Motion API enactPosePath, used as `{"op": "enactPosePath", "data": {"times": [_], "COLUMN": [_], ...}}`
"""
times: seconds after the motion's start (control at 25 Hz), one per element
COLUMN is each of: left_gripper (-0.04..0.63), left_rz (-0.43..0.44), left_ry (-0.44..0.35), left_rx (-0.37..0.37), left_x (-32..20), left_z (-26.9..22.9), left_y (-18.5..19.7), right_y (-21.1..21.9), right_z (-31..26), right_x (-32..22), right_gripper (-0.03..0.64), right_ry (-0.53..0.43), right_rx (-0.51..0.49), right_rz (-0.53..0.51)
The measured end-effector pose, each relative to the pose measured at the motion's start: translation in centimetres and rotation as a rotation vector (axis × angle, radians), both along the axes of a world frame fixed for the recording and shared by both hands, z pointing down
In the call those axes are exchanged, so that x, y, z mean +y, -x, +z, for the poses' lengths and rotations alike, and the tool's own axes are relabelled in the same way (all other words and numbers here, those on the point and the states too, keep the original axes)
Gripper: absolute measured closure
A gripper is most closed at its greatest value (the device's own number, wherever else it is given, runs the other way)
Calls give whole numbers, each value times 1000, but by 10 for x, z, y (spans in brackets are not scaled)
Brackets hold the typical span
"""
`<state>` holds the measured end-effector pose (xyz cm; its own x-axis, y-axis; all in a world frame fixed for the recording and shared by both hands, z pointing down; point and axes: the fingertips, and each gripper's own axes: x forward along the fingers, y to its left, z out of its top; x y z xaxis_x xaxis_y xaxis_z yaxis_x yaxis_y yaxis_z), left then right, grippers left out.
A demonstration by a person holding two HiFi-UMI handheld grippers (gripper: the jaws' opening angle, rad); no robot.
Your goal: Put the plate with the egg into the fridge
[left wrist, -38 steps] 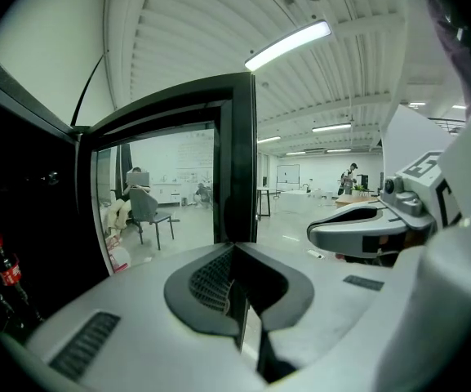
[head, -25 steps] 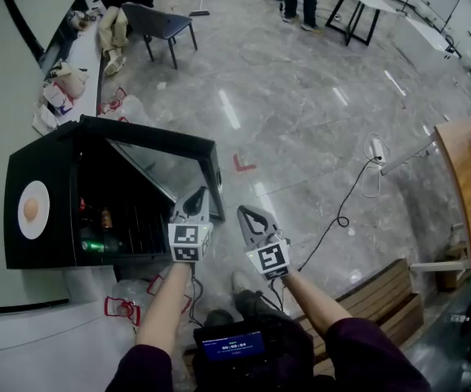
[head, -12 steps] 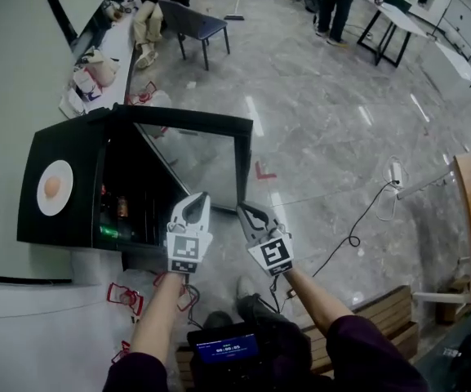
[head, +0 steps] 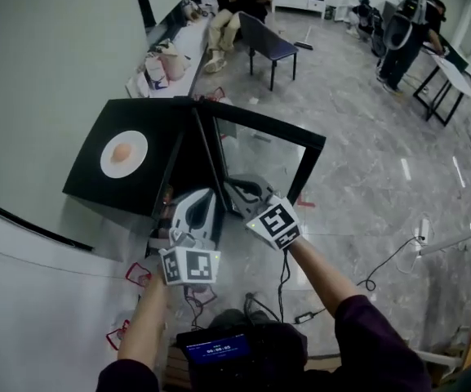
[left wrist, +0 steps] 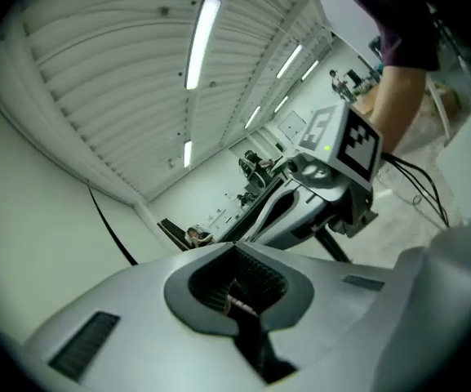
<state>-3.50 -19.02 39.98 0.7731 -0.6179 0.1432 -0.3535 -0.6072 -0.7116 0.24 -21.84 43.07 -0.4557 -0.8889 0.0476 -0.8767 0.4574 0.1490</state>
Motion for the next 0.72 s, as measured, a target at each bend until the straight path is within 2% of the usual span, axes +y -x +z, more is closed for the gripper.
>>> {"op": "enactPosePath", "data": {"times": [0.08,0.24,0.36,0.44,0.52,0.72], "left_gripper": [586,586,586,586,584,583], "left_rz": [-53,-147,-197,-214,-223,-226], "left_ry": [-74,-177,-285,-344,-372,-373], "left_rx": [-48,-136,-262,-342,-398,-508], "left_x": [-13,-39,-56,-66,-75,-90], "left_z": [-17,-34,-37,-39,-41,-38], "left_y": [35,100,137,157,172,192], "right_y": [30,80,115,139,157,183], "right_z": [-23,-59,-74,-75,-72,-53], "right_x": [-26,-81,-125,-152,-181,-253], "right_gripper": [609,609,609,609,609,609], "right_ry": [6,14,34,59,94,176], "right_rx": [32,105,205,305,414,650], "right_rz": [-77,-167,-237,-298,-357,-473]}}
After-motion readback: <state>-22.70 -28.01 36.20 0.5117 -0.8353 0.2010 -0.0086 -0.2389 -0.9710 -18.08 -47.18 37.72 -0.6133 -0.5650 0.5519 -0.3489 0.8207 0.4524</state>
